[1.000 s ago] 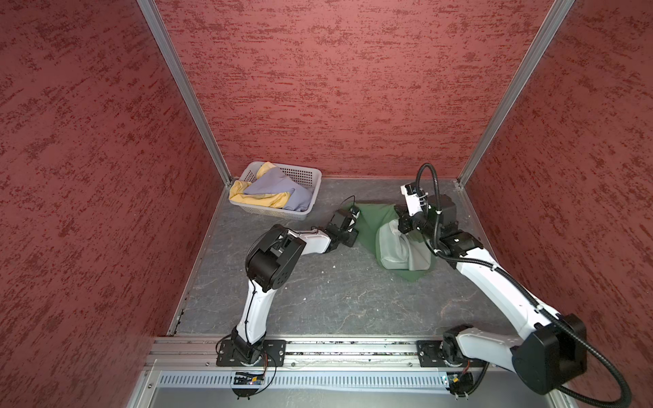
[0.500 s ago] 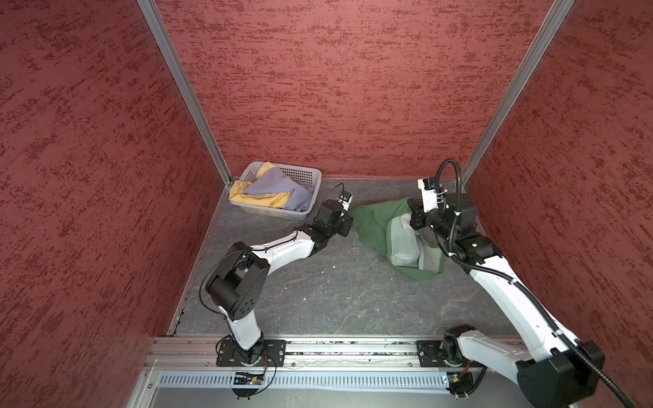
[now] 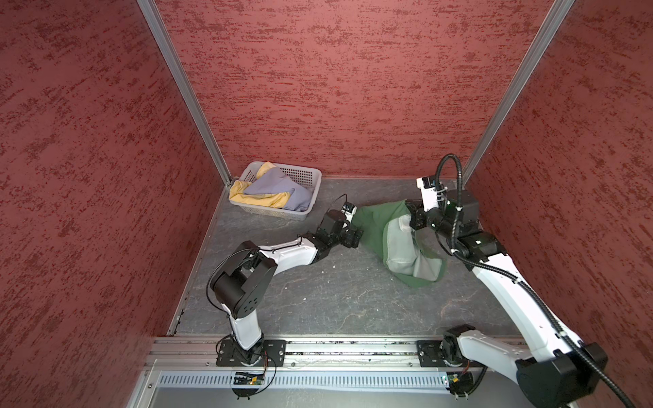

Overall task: Fold and stack skirts
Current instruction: Flatten out the skirt at the center of the table.

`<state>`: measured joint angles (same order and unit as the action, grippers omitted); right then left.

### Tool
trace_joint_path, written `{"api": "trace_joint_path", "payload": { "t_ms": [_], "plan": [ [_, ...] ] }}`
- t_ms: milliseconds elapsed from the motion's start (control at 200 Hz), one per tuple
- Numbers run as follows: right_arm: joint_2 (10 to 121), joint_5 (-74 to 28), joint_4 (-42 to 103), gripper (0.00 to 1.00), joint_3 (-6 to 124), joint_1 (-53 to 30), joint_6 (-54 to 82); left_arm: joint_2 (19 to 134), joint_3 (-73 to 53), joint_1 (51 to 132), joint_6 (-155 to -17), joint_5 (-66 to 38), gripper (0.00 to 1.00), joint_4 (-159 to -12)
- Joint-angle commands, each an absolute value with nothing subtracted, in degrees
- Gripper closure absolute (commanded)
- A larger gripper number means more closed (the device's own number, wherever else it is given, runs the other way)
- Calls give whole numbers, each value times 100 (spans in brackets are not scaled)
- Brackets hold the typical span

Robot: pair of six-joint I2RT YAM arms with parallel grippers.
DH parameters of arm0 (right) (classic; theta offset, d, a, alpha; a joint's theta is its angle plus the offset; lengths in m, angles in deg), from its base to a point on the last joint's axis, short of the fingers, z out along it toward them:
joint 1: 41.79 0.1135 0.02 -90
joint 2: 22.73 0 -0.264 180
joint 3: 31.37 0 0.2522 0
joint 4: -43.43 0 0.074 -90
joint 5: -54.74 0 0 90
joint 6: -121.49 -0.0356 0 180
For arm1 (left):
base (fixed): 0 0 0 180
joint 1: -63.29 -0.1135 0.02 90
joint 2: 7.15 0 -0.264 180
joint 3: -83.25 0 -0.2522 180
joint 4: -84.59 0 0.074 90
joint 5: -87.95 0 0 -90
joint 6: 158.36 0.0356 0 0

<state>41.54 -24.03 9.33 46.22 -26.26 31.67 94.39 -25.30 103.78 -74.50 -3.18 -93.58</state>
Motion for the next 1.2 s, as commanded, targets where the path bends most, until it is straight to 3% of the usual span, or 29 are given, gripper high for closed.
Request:
{"api": "trace_joint_path", "payload": {
  "t_ms": [0, 576, 777, 997, 1192],
  "plan": [
    [4253, -2286, 848, 100, 5137, -2656, 3084, 9652, -2788, 10621, -7504, -582, 9, -10279],
    [4644, -2286, 655, 100, 5629, -2657, 2904, 10447, -3263, 11891, -6011, 820, 10, -12893],
    [4661, -2166, 611, 100, 5687, -2657, 2870, 10921, -2849, 12165, -5391, 1644, 17, -13300],
    [4585, -2119, 515, 100, 5692, -2660, 2841, 11159, -2329, 12104, -5290, 1777, 36, -12947],
    [4552, -2181, 523, 100, 5675, -2658, 2818, 11119, -2231, 11983, -5380, 1719, 86, -12705]
  ]
}}
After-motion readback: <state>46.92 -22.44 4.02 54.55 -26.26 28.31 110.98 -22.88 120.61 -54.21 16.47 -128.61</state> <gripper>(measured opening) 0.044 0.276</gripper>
